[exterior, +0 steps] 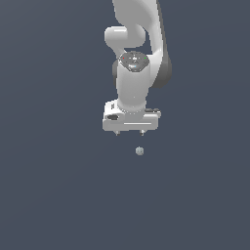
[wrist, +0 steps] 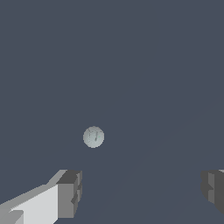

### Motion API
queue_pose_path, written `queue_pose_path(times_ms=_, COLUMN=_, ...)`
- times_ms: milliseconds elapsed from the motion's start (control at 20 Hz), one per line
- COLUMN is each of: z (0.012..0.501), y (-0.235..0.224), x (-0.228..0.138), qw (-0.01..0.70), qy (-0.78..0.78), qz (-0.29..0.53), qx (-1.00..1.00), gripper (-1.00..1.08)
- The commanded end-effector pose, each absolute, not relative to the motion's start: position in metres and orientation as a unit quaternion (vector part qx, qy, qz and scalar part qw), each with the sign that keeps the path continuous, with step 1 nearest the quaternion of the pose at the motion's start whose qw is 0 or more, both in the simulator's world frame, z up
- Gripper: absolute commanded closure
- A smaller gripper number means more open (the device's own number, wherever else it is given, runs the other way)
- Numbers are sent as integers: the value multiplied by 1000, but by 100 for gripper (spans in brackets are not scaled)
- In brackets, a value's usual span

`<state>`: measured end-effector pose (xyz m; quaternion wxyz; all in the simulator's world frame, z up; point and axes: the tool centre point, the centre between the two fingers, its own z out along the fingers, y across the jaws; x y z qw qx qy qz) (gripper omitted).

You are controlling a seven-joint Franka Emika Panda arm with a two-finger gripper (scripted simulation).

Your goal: Pick up the object and move it to a goal position.

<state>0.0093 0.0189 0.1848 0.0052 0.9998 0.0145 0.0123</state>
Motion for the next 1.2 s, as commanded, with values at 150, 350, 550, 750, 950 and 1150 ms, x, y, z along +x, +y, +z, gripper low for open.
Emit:
queue_pose_path(times_ms=150, z=183, y=23, x=10, qw=3, qy=18, qz=12, qx=1000, gripper=-92)
queue_pose_path(times_ms=350, z=176, y=35, x=10, qw=-5, qy=32, qz=12, qx=999, gripper=-92)
queue_pose_path(times_ms=550, z=175, y=38, x=11, qw=-7, qy=34, qz=12, qx=999, gripper=-92)
queue_pose_path(times_ms=750, z=171, y=39, x=11, qw=-6, qy=36, qz=11, qx=999, gripper=-92)
queue_pose_path(times_ms=950, z=155, y=44, x=12, qw=-5, qy=41, qz=9, qx=999, gripper=-92)
queue_pose_path(times_ms=1150, z=129, y=53, x=12, qw=-3, qy=50, qz=6, qx=999, gripper=-92)
